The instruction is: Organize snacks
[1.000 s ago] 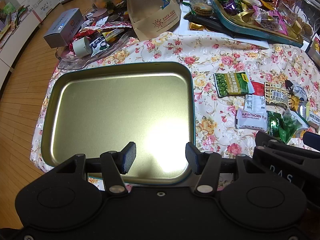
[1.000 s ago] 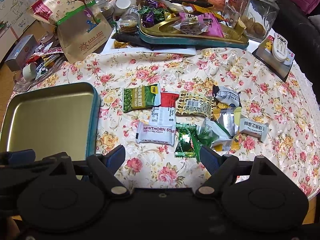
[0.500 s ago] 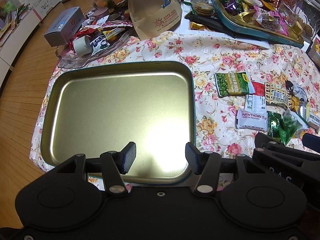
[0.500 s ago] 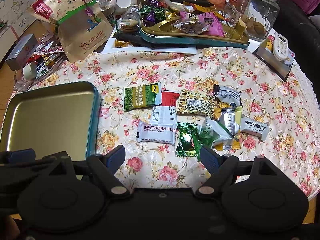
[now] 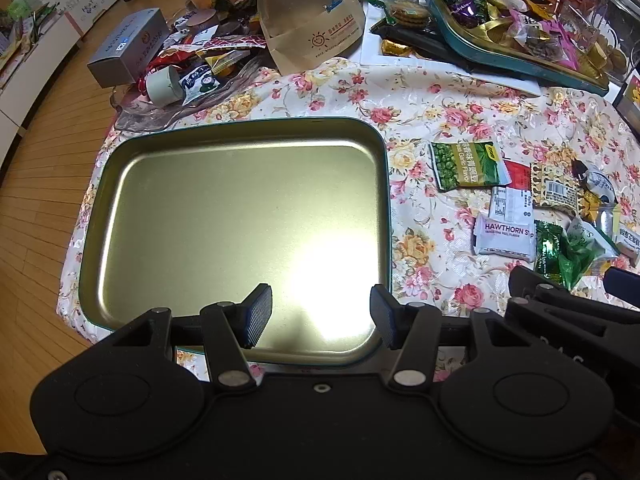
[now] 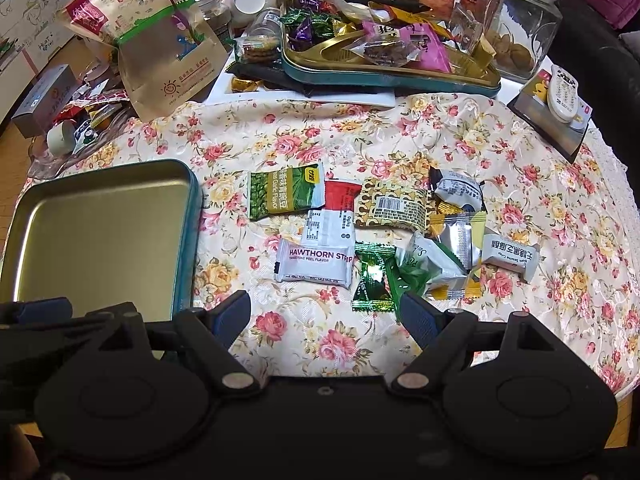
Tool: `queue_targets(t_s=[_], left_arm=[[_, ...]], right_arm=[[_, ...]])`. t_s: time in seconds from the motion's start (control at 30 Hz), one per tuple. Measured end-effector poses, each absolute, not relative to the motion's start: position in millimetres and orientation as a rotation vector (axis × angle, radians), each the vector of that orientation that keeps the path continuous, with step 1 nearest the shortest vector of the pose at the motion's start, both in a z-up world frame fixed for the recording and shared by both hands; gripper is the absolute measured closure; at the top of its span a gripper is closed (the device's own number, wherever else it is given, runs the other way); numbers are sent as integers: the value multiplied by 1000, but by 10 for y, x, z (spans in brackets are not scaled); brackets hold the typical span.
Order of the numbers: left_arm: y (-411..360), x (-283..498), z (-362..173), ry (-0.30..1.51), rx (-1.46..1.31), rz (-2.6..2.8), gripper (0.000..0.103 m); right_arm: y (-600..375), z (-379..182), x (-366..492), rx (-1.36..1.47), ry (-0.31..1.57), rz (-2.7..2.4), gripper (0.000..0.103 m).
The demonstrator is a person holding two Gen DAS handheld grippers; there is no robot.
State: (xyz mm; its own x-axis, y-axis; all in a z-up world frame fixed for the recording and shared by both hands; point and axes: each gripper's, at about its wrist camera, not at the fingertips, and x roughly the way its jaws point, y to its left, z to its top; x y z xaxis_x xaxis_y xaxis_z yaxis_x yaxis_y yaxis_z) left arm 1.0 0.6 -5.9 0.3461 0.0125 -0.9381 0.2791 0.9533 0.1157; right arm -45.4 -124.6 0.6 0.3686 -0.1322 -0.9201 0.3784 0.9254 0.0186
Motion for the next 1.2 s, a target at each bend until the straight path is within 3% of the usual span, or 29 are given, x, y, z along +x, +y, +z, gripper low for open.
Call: queue_targets(t_s=[0.6, 1.2], left_arm=[[-138, -33, -35, 1196, 271, -216, 44], [-946, -229, 76, 1256, 246, -380, 44]], right_arm=[[-1437, 5, -564, 264, 1158, -361, 17], [-2631, -8, -1220, 412, 1119, -642, 18]])
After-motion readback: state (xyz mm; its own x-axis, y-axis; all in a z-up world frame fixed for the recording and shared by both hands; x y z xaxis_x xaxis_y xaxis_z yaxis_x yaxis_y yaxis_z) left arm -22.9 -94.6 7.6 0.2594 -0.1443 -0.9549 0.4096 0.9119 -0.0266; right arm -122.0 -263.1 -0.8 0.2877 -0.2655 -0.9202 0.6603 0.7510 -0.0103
